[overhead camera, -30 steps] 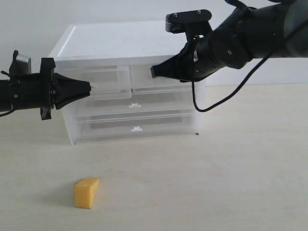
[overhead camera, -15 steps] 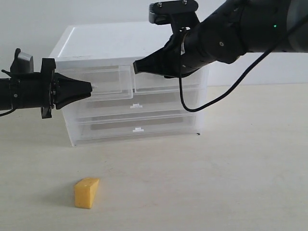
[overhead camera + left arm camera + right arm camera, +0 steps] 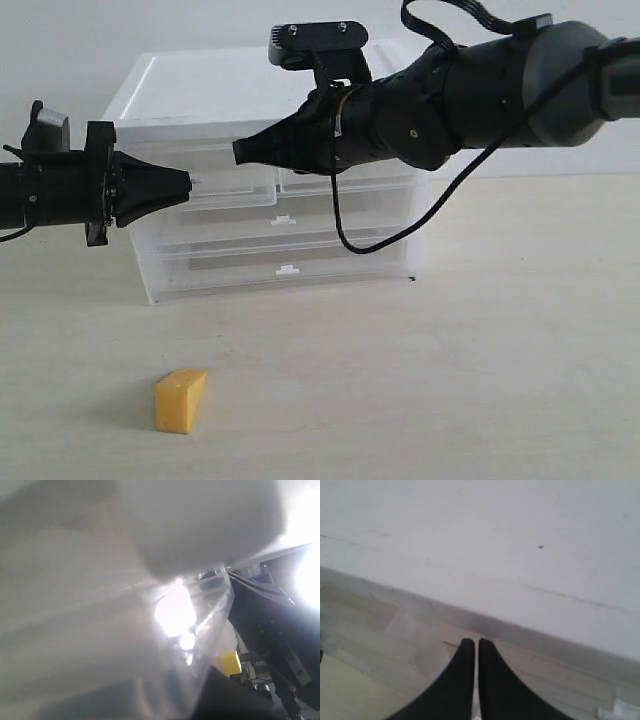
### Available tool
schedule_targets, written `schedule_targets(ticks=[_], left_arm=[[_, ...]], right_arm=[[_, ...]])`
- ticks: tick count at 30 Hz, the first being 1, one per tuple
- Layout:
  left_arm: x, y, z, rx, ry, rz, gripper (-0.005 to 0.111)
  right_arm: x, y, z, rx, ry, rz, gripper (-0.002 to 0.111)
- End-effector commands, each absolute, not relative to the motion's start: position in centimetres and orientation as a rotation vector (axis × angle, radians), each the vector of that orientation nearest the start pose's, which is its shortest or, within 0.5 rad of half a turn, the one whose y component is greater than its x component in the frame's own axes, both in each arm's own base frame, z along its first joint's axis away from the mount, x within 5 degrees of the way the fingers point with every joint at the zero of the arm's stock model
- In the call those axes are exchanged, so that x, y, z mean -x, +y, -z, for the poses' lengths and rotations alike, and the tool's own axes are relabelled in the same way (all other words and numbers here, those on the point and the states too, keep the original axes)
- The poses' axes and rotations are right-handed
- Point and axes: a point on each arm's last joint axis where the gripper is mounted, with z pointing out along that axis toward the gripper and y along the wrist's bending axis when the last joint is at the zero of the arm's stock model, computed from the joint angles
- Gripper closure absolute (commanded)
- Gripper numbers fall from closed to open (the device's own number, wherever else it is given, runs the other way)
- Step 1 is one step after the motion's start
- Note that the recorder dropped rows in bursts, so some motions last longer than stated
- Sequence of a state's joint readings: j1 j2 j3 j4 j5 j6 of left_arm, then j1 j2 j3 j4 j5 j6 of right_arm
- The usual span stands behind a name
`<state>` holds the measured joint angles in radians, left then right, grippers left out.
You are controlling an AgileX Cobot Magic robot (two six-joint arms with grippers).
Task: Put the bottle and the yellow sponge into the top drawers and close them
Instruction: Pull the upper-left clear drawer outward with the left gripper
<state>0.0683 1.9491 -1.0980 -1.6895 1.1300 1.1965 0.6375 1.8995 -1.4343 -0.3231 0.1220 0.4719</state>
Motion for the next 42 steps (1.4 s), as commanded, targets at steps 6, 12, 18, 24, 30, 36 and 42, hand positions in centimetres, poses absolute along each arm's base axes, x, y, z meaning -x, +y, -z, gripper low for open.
schedule_targets(ticks=[6, 12, 18, 24, 30, 36, 42], left_arm=[[-37.4, -5.8, -22.0, -0.047, 1.964, 1.583, 0.103], [-37.4, -5.8, -22.0, -0.047, 1.964, 1.583, 0.103], [-37.4, -5.8, -22.0, -0.047, 1.964, 1.583, 0.103], [-36.9, -5.8, -21.3, -0.036, 1.980, 1.586, 0.103], [-36.3, -5.9, -20.5, -0.028, 1.999, 1.586, 0.103], [-35.6, -5.9, -20.1, -0.037, 2.007, 1.578, 0.103], [-34.6, -6.0, -20.4, -0.062, 2.002, 1.561, 0.103]], right_arm=[[-37.9, 27.7, -26.5, 0.489, 2.004, -0.440, 0.108], [-38.0, 27.8, -26.6, 0.489, 1.987, -0.452, 0.108], [-38.4, 27.4, -26.9, 0.475, 1.981, -0.447, 0.108], [-38.9, 26.6, -26.6, 0.457, 1.995, -0.429, 0.108], [-39.3, 26.8, -26.3, 0.456, 1.999, -0.427, 0.108], [-39.9, 27.1, -26.3, 0.453, 2.003, -0.417, 0.108], [-40.0, 27.0, -26.3, 0.450, 1.999, -0.418, 0.108]])
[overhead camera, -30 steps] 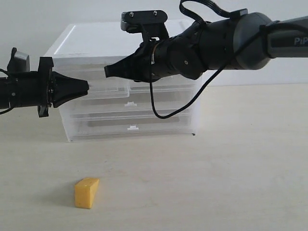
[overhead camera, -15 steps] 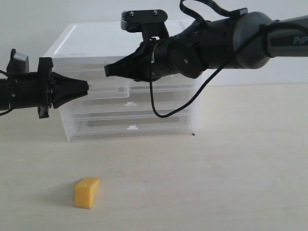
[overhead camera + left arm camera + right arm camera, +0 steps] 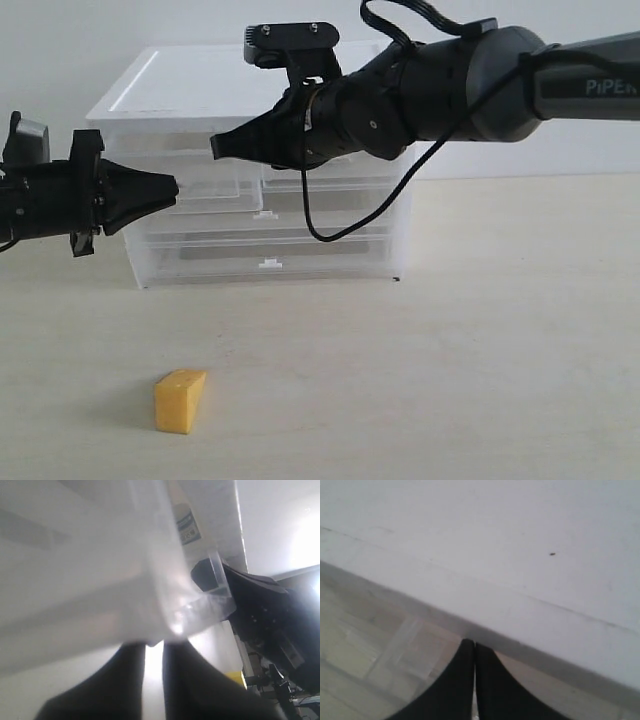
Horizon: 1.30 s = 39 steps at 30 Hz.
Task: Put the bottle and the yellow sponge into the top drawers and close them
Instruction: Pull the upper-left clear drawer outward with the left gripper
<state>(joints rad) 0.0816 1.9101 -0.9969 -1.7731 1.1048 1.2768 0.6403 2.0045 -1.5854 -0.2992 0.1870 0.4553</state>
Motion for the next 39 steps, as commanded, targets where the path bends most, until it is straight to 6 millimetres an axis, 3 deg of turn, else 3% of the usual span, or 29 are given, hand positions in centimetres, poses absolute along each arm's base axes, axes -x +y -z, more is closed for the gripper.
schedule_targets(ticks=[1, 15, 39], left_arm=[[-34.4, -6.0, -20.6, -0.068, 1.999, 1.558, 0.103], [-32.0, -6.2, -20.6, -0.090, 2.006, 1.541, 0.103], [-29.3, -6.4, -18.0, -0.091, 2.066, 1.533, 0.103]], right_arm=[[-40.1, 26.9, -26.3, 0.447, 2.002, -0.415, 0.108], [-40.2, 26.8, -26.2, 0.451, 2.003, -0.407, 0.108], [-40.2, 26.9, -26.5, 0.449, 1.997, -0.409, 0.108]])
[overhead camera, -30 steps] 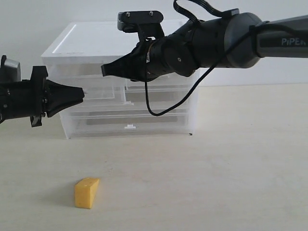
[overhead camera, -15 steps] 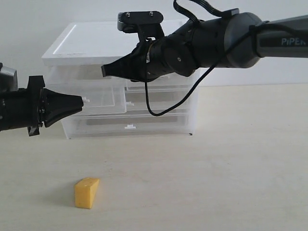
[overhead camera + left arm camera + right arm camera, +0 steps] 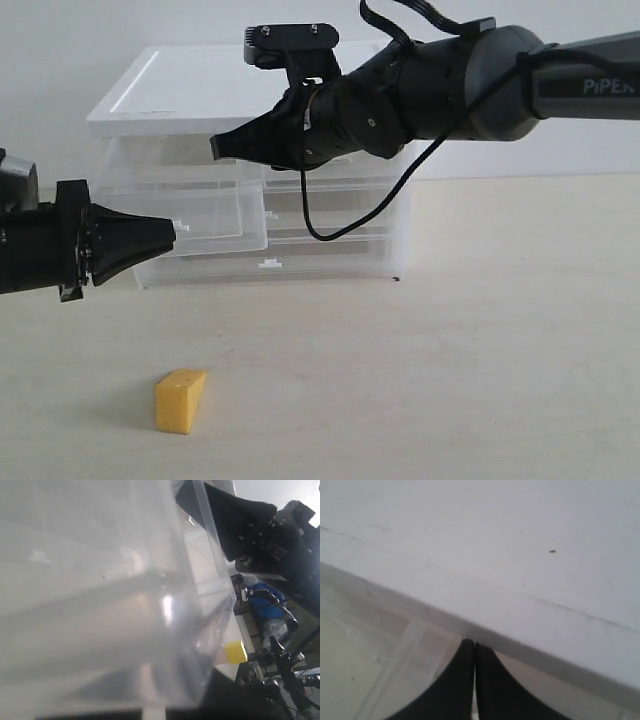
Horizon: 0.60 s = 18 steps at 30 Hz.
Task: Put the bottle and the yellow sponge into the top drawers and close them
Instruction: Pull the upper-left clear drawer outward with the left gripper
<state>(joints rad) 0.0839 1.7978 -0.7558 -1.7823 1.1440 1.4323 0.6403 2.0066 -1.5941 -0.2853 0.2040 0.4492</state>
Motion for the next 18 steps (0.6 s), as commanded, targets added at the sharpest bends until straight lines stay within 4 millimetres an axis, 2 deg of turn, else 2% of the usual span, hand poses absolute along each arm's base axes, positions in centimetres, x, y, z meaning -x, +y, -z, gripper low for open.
schedule_targets(ticks=[1, 5, 13, 18], left_arm=[[-29.3, -6.4, -17.9, -0.089, 2.069, 1.533, 0.103], [-29.3, -6.3, -17.9, -0.094, 2.065, 1.526, 0.103], [-29.4, -4.7, -17.8, -0.033, 2.055, 1.497, 0.103], [-29.4, -4.7, -17.7, -0.037, 2.054, 1.493, 0.103]], right_arm=[[-40.2, 26.9, -26.5, 0.449, 1.997, -0.409, 0.108], [-40.2, 26.8, -26.4, 0.453, 2.007, -0.399, 0.108], [-40.2, 26.8, -26.5, 0.452, 2.010, -0.397, 0.108], [-40.2, 26.8, -26.5, 0.452, 2.006, -0.399, 0.108]])
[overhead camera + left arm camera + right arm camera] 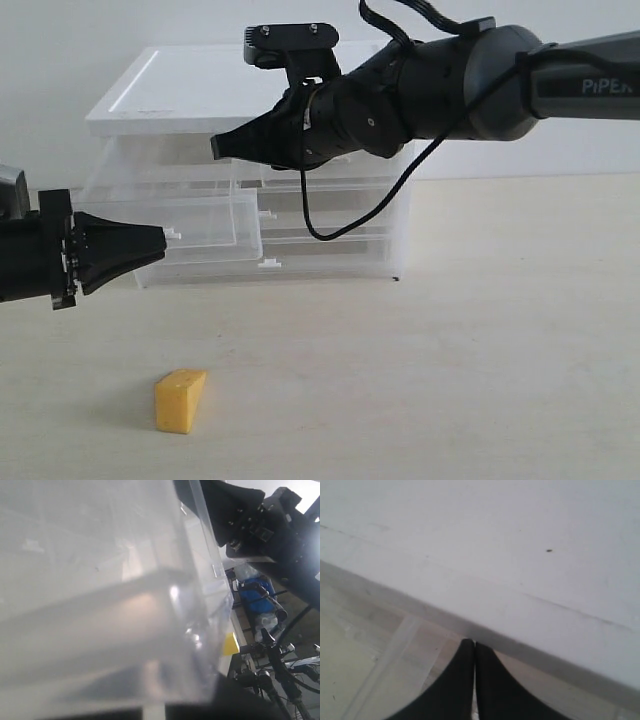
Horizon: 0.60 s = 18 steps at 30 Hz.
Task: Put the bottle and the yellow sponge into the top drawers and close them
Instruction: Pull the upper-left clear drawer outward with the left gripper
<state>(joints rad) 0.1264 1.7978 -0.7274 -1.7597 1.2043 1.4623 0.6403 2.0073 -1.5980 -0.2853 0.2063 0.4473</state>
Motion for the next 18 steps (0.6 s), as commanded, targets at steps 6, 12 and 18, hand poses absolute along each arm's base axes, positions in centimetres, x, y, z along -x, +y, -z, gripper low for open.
schedule_targets(ticks=[6, 12, 18], left_arm=[[-29.2, -4.7, -18.7, -0.110, 2.015, 1.449, 0.103], [-29.1, -4.7, -19.4, -0.141, 1.995, 1.430, 0.071], [-29.1, -4.7, -19.4, -0.127, 1.999, 1.439, 0.050]], right_arm=[[-40.2, 26.8, -26.5, 0.457, 2.005, -0.396, 0.108], [-40.2, 26.8, -26.5, 0.459, 2.010, -0.391, 0.108], [-40.1, 26.6, -26.4, 0.459, 2.026, -0.380, 0.108]])
